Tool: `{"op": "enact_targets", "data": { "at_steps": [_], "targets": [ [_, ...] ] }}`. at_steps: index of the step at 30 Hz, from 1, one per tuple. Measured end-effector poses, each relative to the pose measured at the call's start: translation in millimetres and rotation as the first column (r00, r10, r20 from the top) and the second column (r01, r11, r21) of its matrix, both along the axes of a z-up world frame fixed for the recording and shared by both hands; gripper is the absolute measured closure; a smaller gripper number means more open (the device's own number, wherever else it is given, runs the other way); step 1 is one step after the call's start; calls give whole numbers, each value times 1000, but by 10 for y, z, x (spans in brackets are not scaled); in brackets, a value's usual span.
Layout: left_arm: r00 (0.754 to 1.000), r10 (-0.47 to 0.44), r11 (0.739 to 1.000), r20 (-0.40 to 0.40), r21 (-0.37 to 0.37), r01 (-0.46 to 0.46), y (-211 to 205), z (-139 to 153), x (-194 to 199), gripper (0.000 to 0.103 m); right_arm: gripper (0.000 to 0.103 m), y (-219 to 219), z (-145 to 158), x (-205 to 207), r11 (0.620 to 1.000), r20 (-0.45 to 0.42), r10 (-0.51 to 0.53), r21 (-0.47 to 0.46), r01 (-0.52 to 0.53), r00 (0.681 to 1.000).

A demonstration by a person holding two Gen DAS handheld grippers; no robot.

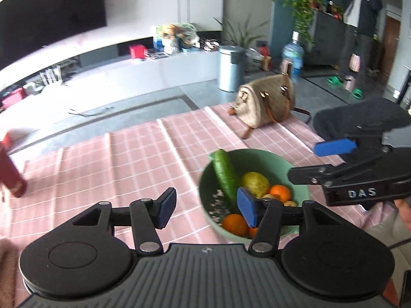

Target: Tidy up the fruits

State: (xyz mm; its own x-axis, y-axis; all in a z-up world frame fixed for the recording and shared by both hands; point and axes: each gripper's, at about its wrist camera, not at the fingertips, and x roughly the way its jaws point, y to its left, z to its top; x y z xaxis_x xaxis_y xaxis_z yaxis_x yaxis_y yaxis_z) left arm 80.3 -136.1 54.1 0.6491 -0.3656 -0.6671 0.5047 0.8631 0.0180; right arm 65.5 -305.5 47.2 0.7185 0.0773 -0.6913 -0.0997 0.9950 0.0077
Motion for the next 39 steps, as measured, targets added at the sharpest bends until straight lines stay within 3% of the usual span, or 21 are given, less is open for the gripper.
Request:
{"op": "enact_targets", "data": {
  "at_steps": [5,8,12,17,24,32,39],
  "targets": [
    [991,119,993,68,-8,-118,247,81,-163,21,34,269,95,-316,997,81,-65,43,62,995],
    [977,190,982,98,-6,-190,370,73,-250,19,26,464,102,-506,994,113,-92,76,84,989],
    [971,229,972,64,-64,-225,598,39,-345,17,23,687,48,-708,988,140,-123,112,107,983],
    [962,270,962,51,-59,-267,735,-111,-461,16,23,940,-119,-887,988,203,-154,48,147,967],
    [956,294,955,19,-32,-293,802,-370,-552,15,23,1055,-458,-963,979,139,-199,66,192,970],
    [958,287,957,13,30,-287,772,-650,-583,15,23,1089,-692,-943,978,126,-210,49,205,970],
    [959,283,958,8,41,-283,775,-689,-580,15,22,1057,-753,-918,976,127,-212,69,205,969]
  ]
}}
